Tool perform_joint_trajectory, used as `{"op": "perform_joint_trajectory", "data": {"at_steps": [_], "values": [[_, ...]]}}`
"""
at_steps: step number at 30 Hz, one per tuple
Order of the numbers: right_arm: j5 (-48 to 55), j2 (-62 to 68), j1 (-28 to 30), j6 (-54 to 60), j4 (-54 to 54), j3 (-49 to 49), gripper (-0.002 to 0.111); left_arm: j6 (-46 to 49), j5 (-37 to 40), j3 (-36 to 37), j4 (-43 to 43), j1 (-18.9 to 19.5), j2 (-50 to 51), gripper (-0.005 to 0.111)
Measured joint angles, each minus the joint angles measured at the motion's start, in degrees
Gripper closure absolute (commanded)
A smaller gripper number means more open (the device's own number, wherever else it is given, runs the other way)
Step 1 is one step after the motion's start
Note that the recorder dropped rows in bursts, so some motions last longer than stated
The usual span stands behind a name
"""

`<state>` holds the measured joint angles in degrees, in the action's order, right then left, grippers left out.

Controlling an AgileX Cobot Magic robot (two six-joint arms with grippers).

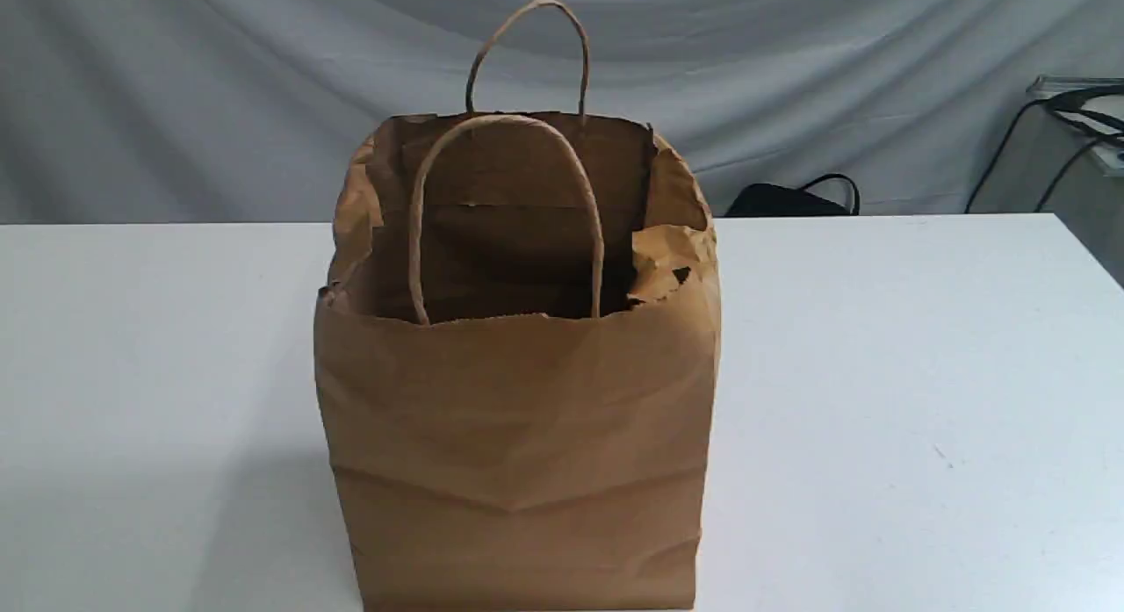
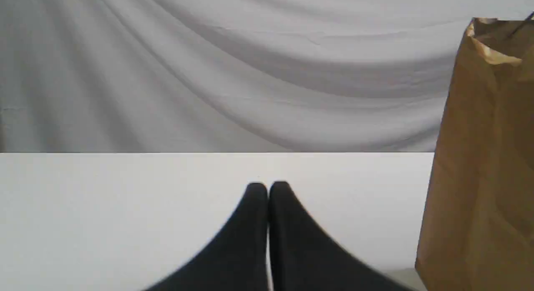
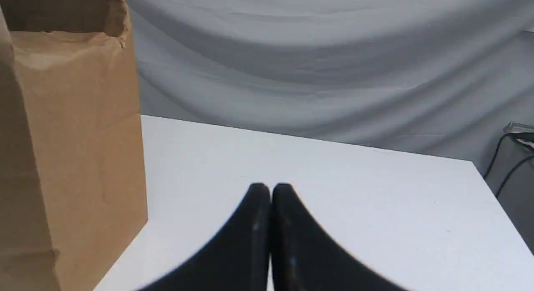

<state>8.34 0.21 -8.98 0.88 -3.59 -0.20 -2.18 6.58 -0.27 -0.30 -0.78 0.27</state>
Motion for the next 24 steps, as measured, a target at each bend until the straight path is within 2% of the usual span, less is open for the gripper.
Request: {"op": "perform_joint_trajectory", "data": {"at_steps": [24], "values": [[0.0,0.0,0.0,0.0,0.0,0.0,0.108,-1.8,1.1,0.0,1.4,0.0,0.0,0.107]]}}
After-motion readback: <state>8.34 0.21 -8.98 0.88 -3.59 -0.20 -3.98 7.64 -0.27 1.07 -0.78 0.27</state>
